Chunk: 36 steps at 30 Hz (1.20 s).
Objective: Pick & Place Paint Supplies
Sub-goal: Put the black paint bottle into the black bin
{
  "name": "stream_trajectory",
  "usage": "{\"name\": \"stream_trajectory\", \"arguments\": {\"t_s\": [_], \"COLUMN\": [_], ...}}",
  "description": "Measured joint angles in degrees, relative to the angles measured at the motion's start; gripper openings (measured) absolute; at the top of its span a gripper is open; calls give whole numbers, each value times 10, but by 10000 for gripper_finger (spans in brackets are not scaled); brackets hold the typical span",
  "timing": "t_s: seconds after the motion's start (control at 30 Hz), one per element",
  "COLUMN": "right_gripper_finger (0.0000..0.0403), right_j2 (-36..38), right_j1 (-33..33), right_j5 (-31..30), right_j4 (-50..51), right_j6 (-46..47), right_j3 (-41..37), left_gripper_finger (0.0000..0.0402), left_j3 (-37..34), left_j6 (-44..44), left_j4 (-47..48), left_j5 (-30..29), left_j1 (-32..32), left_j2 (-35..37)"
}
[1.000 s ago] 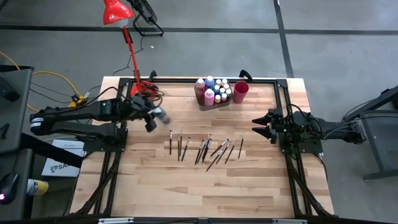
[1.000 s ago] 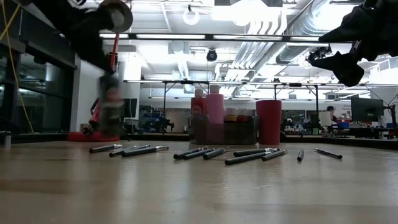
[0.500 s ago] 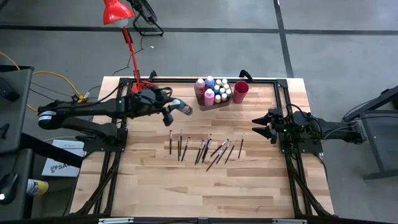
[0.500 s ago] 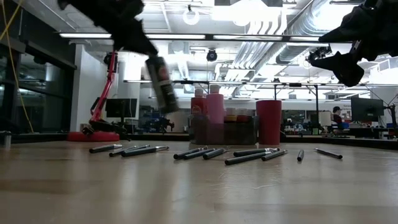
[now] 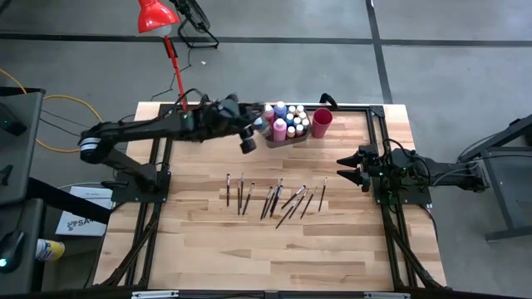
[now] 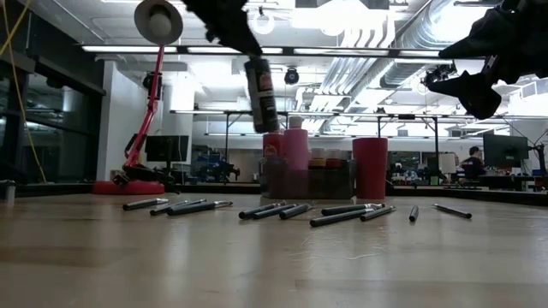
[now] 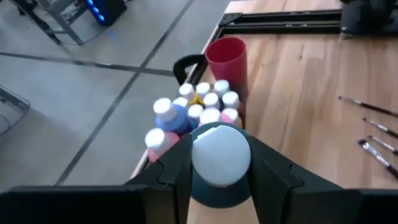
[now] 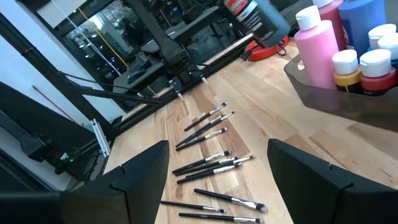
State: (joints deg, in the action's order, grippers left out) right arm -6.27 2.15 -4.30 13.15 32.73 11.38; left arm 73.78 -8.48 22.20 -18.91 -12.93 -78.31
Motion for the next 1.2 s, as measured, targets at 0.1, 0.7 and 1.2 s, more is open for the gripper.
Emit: {"name": "stream_trajectory", "arguments": {"t_s": [0.1, 0.7, 1.2], "right_gripper_finger": [266, 266, 266], "right_j2": [0, 0, 0], "right_j1": [0, 0, 0], "right_j5": [0, 0, 0], "right_j4": [0, 0, 0], "right_j6": [0, 0, 0], "right_j3": [0, 0, 0], "left_gripper_finger": [116, 116, 116], "left_j3": [50, 102, 102], "left_j6": [-3, 11, 16], "left_j4": [29, 35, 10], "left_j5": [18, 104, 115], "left_j1": [-21, -87, -92], "left_j2": [-42, -169, -242]}}
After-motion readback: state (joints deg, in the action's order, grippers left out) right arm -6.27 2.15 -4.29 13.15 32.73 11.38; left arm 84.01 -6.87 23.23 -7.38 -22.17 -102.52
